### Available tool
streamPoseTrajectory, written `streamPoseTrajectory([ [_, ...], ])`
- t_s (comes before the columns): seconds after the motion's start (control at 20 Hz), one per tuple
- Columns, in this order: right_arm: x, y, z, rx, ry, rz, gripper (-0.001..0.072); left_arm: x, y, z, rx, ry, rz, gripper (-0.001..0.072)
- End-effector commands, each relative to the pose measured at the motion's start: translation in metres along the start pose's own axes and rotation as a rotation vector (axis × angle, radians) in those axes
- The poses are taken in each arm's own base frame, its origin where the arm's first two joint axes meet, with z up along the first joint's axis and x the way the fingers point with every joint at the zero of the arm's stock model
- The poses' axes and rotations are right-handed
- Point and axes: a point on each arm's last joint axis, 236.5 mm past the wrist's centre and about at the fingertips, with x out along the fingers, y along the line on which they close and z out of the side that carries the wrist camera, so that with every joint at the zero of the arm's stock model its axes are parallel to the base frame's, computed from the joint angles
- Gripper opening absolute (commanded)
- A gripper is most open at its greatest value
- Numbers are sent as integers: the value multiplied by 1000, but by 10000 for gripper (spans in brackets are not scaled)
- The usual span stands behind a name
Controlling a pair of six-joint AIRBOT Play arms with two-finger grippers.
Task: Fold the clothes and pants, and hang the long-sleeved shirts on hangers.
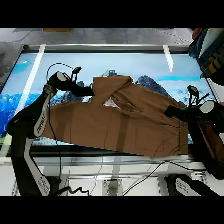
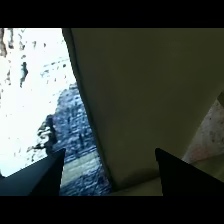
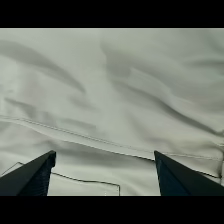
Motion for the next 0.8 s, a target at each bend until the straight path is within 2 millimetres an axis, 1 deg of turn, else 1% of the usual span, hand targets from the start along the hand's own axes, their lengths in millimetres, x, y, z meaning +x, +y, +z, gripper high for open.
streamPoseTrajectory([
  [0.0,0,0,0,0,1,0,694,11,-9,-7,13,27,-31,618],
  [0.2,0,0,0,1,1,1,694,22,-31,-16,48,63,-51,594],
  [0.35,0,1,0,2,1,3,695,30,-41,-9,69,34,-44,594],
  [0.4,0,1,0,2,2,3,695,32,-42,-4,73,15,-39,569],
  [0.45,0,1,0,2,1,3,695,33,-44,-1,78,1,-34,503],
  [0.5,0,1,0,2,1,2,694,34,-45,1,81,-9,-31,453],
  [0.6,0,1,0,2,1,2,695,33,-47,3,84,-14,-31,453],
  [0.65,0,1,0,2,1,2,694,31,-44,3,87,-15,-22,453],
  [0.7,0,0,0,1,1,2,694,28,-38,3,99,-10,1,453],
  [0.75,0,0,0,1,1,2,694,23,-28,-1,119,11,42,471],
])
